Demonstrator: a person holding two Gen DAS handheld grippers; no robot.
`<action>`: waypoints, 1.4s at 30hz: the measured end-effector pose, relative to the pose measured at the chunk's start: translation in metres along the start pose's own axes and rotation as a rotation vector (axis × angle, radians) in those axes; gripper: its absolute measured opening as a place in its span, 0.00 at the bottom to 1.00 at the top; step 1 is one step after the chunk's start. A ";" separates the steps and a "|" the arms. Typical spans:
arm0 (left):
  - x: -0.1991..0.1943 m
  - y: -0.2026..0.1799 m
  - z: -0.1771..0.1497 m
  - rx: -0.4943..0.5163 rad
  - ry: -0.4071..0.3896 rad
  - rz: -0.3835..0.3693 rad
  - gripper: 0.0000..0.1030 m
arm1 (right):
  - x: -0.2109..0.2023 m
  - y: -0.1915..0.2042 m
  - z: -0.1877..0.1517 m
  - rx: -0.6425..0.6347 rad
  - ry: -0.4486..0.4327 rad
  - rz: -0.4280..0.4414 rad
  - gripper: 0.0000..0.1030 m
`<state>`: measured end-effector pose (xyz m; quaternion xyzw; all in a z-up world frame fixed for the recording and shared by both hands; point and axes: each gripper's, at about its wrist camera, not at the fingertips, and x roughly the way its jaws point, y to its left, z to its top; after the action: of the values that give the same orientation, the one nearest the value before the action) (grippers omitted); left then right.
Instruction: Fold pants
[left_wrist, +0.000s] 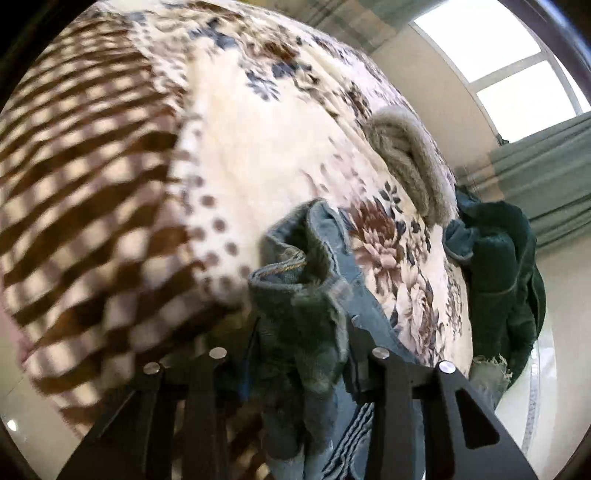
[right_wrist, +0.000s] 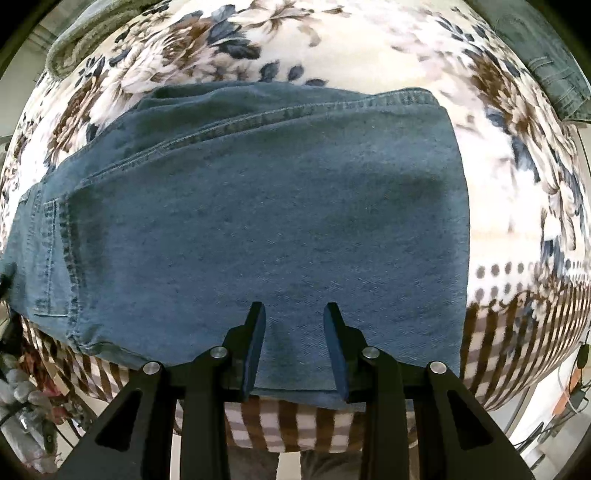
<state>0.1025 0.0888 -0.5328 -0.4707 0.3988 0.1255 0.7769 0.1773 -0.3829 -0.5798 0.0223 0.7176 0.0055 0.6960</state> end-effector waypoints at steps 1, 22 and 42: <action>0.011 0.004 0.005 -0.026 0.026 0.008 0.35 | 0.001 -0.002 0.001 -0.001 0.002 -0.001 0.34; -0.047 -0.197 -0.096 0.230 0.160 -0.393 0.19 | -0.021 -0.072 0.004 0.139 -0.031 0.009 0.89; 0.105 -0.314 -0.282 0.672 0.664 -0.094 0.83 | -0.048 -0.291 -0.047 0.467 -0.143 0.068 0.89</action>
<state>0.2083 -0.3290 -0.4790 -0.2253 0.6225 -0.2030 0.7215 0.1251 -0.6743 -0.5420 0.2072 0.6471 -0.1385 0.7205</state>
